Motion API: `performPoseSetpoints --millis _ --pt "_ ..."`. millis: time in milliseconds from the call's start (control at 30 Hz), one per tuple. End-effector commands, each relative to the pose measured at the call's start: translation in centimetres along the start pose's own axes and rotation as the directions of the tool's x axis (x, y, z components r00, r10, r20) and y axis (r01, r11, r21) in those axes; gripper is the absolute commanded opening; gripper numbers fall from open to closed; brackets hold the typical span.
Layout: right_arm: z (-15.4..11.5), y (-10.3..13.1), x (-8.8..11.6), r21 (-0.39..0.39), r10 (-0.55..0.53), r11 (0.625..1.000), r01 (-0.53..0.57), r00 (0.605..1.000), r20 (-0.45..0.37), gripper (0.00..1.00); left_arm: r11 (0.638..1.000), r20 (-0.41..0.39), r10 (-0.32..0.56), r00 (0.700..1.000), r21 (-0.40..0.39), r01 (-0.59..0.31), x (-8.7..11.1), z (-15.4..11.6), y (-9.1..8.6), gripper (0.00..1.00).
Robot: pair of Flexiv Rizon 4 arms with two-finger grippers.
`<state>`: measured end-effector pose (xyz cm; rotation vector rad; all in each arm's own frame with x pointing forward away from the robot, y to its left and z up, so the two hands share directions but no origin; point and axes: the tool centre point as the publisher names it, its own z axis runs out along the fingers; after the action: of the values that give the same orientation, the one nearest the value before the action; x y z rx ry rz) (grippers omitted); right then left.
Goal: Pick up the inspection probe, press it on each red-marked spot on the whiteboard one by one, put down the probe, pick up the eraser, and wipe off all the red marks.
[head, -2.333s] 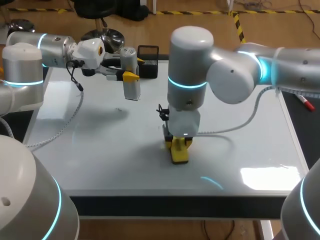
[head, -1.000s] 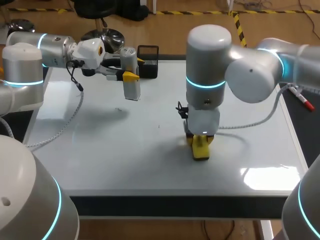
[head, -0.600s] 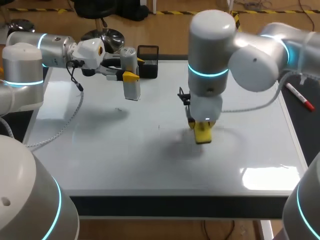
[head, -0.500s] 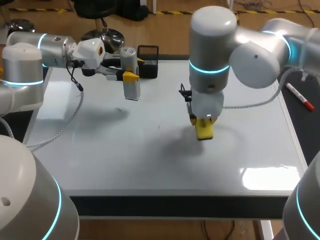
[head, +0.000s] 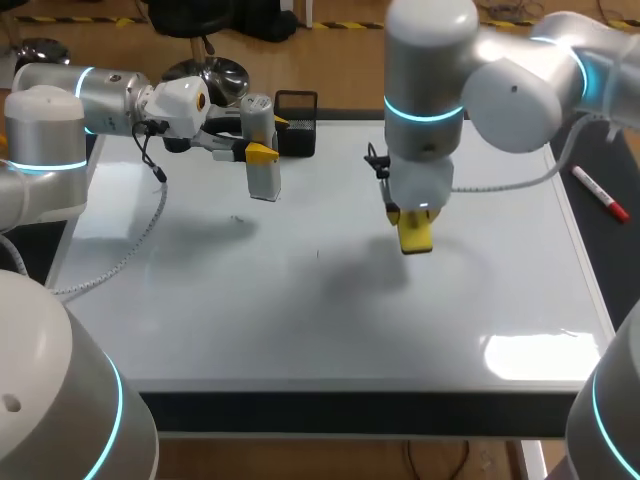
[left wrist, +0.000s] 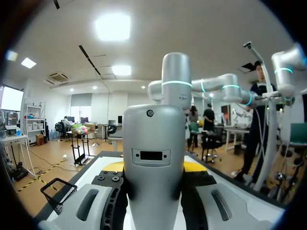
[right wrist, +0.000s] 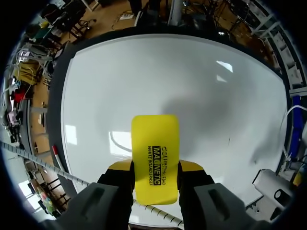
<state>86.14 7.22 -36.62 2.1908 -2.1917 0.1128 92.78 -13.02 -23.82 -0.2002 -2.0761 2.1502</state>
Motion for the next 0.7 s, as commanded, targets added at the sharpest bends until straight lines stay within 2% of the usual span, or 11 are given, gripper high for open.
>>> performPoseSetpoints --millis 33,200,333,367,433,500,633,700 --pt "-0.1 -2.1 0.7 -0.003 0.01 1.0 -0.01 1.0 0.01 0.0 1.0 0.002 0.002 1.0 -0.001 -0.002 0.1 0.0 -0.1 0.0" --pt "-0.8 -4.8 1.2 0.017 0.02 1.0 -0.02 1.0 0.007 0.0 1.0 0.002 0.002 1.0 -0.001 -0.002 0.1 0.0 -0.1 0.0" --pt "-0.9 -7.1 1.5 0.012 0.031 0.999 -0.031 0.998 0.05 0.0 1.0 0.002 0.002 1.0 -0.001 -0.002 0.1 0.0 -0.1 0.0" --pt "-0.9 -7.7 1.6 0.019 0.028 0.999 -0.029 0.999 0.029 0.0 1.0 0.002 0.002 1.0 -0.001 -0.002 0.1 0.0 -0.1 0.0" --pt "-1.1 -8.9 1.7 0.014 0.035 0.999 -0.036 0.997 0.067 0.0 1.0 0.002 0.002 1.0 -0.001 -0.002 0.1 0.0 -0.1 0.0" --pt "-1.3 -10.0 1.7 0.018 0.031 0.999 -0.032 0.998 0.051 0.0 1.0 0.002 0.002 1.0 -0.001 -0.002 0.1 0.0 -0.1 0.0" --pt "-1.3 -12.5 2.1 -0.002 0.037 0.999 -0.037 0.992 0.125 0.0 1.0 0.002 0.002 1.0 -0.001 -0.002 0.1 0.0 -0.1 0.0" --pt "-1.1 -13.7 2.2 -0.006 0.03 1.0 -0.029 0.994 0.108 0.0 1.0 0.002 0.002 1.0 -0.001 -0.002 0.1 0.0 -0.1 0.0"
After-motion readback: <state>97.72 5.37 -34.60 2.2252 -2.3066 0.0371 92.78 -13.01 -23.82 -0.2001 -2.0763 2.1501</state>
